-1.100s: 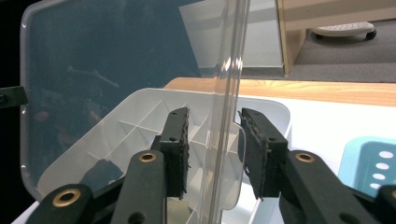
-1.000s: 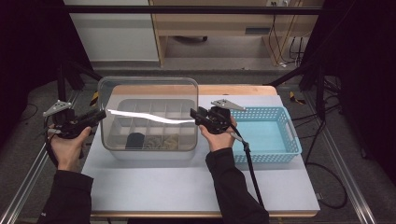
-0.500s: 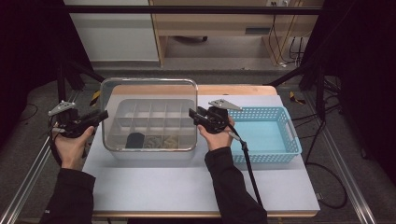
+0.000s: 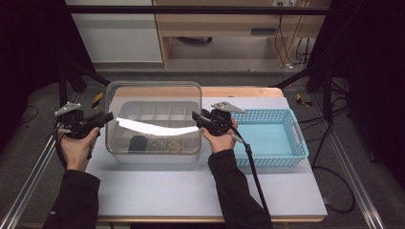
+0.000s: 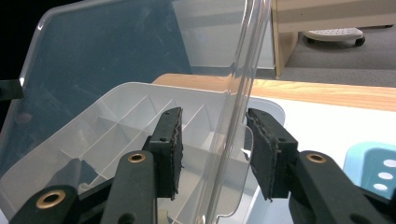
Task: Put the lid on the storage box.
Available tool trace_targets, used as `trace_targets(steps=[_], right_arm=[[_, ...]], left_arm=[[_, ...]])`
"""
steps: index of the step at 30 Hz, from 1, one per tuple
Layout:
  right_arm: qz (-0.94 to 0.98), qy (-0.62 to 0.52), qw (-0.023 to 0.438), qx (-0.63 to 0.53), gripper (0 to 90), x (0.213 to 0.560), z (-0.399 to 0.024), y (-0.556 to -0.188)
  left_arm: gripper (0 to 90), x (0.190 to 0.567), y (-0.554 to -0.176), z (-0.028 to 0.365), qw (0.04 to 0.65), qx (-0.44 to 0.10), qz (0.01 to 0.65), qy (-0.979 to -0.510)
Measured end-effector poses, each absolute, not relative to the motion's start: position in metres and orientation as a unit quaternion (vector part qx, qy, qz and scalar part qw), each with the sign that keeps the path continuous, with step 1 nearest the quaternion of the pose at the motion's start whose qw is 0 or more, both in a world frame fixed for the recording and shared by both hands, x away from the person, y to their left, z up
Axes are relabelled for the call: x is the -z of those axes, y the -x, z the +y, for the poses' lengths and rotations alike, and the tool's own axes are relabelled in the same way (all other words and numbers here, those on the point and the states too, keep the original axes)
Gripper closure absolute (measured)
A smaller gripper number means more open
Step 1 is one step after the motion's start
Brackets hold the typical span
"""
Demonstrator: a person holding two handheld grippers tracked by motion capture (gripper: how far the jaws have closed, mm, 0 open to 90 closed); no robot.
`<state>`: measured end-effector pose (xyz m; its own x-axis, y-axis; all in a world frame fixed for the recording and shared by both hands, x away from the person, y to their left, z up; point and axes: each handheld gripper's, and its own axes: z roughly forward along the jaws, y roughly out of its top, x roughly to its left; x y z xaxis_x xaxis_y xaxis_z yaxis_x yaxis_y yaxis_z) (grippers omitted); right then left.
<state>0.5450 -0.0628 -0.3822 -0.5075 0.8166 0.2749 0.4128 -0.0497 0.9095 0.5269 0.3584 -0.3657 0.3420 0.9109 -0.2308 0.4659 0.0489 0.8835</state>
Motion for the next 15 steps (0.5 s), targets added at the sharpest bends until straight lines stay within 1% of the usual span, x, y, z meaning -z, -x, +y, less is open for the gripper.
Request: trace_targets(steps=[15], right_arm=[[0.666,-0.470,0.184,-0.549,53.5,0.3917,-0.0582,-0.5529]], left_arm=[[55.7,0.3737,-0.5360,0.3567,0.484,-0.218,0.537,-0.655]])
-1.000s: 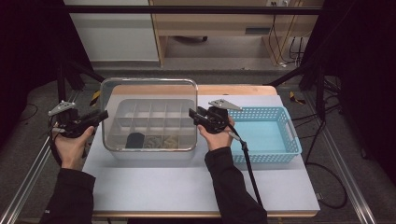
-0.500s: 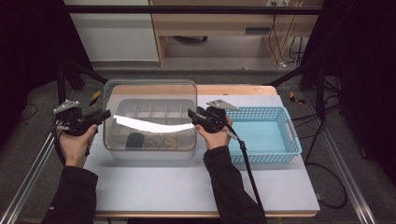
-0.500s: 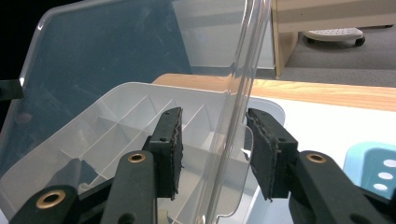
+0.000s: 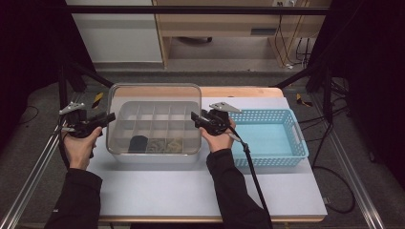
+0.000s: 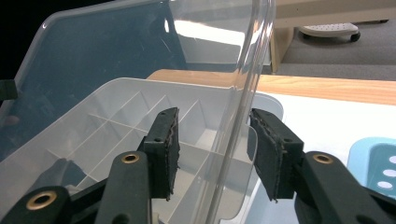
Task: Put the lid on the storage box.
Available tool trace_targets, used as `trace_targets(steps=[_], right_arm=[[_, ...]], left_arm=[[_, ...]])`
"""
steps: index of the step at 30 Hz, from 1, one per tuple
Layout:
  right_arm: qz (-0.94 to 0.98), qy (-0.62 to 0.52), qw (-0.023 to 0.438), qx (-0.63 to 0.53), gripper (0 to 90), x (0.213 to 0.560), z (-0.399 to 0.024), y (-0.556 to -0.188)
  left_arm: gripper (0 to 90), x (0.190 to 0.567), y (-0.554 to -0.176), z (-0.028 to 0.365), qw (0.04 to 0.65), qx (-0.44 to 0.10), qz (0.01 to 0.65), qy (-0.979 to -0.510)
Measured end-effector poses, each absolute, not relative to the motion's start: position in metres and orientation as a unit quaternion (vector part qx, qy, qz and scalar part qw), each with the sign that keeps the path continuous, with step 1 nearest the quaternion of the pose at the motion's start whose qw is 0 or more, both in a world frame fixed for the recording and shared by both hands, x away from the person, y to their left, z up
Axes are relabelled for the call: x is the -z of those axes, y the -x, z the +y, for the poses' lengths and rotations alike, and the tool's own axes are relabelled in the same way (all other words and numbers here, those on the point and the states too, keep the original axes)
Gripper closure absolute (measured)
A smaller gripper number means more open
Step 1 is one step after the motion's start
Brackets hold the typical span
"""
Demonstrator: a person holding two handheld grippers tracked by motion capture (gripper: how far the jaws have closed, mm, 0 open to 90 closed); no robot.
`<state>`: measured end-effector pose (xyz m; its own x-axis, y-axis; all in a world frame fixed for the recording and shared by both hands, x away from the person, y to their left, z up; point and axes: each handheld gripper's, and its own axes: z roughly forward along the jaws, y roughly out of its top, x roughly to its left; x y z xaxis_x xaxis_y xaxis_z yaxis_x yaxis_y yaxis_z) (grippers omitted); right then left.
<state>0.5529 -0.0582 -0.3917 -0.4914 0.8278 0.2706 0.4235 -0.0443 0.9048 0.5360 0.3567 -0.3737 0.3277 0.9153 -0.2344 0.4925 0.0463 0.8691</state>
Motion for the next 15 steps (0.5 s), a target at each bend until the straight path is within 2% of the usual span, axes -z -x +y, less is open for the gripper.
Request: trace_targets(steps=[15], right_arm=[[0.667,-0.483,0.187,-0.536,47.7,0.405,-0.051,-0.562]], left_arm=[[53.5,0.384,-0.546,0.356,0.470,-0.210,0.546,-0.661]])
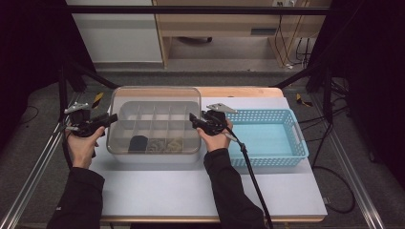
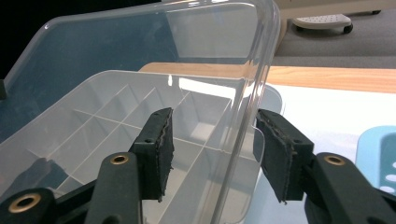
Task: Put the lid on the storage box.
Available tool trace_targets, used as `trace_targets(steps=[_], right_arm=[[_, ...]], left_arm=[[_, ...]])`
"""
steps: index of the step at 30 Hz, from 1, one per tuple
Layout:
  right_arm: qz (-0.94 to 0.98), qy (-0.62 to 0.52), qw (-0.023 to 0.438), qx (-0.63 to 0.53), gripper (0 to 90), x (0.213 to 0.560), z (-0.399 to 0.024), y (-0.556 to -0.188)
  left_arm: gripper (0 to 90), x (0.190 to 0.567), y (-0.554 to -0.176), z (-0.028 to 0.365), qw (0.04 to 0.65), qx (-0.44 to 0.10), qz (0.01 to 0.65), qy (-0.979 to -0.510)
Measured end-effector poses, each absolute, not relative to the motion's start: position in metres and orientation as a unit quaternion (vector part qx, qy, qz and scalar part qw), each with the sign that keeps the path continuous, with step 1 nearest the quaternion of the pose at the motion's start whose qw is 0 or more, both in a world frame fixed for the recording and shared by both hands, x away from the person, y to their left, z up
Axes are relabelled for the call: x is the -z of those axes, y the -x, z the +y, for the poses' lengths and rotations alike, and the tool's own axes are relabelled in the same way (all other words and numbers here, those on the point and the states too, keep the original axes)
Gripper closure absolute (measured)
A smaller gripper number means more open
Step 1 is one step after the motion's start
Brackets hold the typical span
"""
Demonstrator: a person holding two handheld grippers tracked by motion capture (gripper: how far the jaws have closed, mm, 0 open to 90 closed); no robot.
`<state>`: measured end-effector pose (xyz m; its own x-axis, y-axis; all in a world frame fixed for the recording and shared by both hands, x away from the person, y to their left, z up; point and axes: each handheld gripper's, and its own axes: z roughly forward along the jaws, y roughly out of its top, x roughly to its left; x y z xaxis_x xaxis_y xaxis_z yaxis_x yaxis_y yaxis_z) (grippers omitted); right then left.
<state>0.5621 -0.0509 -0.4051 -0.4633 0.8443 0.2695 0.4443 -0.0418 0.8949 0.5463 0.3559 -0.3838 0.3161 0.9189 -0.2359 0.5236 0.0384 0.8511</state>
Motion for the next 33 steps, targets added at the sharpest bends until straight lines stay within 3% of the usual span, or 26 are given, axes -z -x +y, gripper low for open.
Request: trace_targets(steps=[33], right_arm=[[0.682,-0.504,0.177,-0.500,41.0,0.427,-0.043,-0.575]], left_arm=[[52.0,0.404,-0.562,0.355,0.447,-0.193,0.562,-0.668]])
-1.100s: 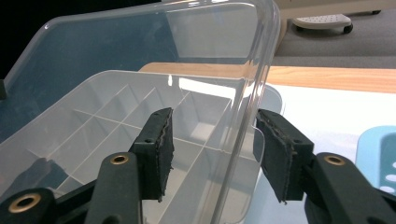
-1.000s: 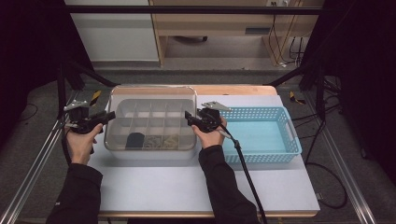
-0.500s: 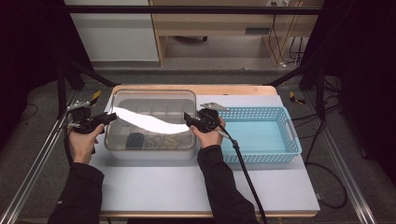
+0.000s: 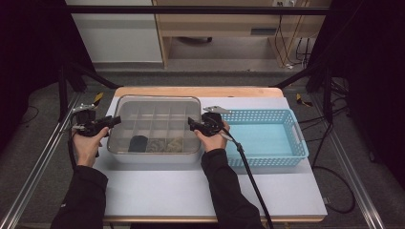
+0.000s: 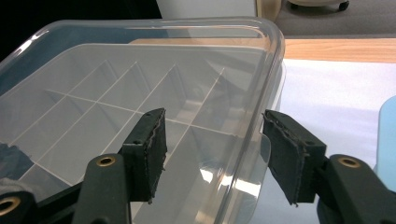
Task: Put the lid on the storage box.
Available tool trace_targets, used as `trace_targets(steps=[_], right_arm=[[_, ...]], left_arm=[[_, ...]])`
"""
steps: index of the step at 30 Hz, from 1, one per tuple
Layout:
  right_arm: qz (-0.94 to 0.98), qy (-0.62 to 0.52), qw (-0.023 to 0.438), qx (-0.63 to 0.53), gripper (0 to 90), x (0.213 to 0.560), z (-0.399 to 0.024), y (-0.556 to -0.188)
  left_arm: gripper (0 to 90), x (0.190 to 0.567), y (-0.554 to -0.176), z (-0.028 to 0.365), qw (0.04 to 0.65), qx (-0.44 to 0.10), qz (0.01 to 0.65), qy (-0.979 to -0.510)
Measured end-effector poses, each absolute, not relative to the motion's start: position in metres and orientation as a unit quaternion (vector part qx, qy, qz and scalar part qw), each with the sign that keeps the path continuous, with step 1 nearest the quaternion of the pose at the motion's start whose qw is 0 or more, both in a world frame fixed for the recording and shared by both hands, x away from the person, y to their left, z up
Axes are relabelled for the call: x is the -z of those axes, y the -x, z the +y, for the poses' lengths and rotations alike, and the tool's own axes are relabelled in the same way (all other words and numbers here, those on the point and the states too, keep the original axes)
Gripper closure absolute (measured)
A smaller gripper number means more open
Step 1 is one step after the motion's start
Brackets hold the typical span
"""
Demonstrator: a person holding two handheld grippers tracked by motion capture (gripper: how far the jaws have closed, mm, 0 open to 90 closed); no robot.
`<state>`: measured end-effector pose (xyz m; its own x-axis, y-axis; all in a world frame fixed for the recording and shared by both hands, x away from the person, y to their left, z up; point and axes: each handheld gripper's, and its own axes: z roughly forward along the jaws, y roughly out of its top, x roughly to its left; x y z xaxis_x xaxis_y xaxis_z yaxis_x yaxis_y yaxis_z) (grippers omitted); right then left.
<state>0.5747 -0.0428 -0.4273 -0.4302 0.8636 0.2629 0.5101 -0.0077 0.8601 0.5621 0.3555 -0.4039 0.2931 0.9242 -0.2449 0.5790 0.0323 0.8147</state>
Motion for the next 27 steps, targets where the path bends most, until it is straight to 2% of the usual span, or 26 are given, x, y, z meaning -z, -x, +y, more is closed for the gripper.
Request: trace_targets(steps=[15,19,24,27], right_arm=[[0.688,-0.505,0.176,-0.490,40.7,0.4318,-0.0416,-0.5770],[0.689,-0.506,0.176,-0.487,40.6,0.4323,-0.0409,-0.5772],[0.689,-0.507,0.177,-0.486,40.4,0.4331,-0.0408,-0.5774],[0.694,-0.504,0.176,-0.482,35.4,0.4341,-0.0389,-0.5771]], left_arm=[[51.9,0.4114,-0.5667,0.3526,0.428,-0.198,0.565,-0.677],[53.3,0.4134,-0.5678,0.3490,0.413,-0.216,0.561,-0.684],[54.5,0.4142,-0.5687,0.3517,0.419,-0.206,0.565,-0.680],[54.1,0.4145,-0.5690,0.3517,0.421,-0.204,0.565,-0.679]])
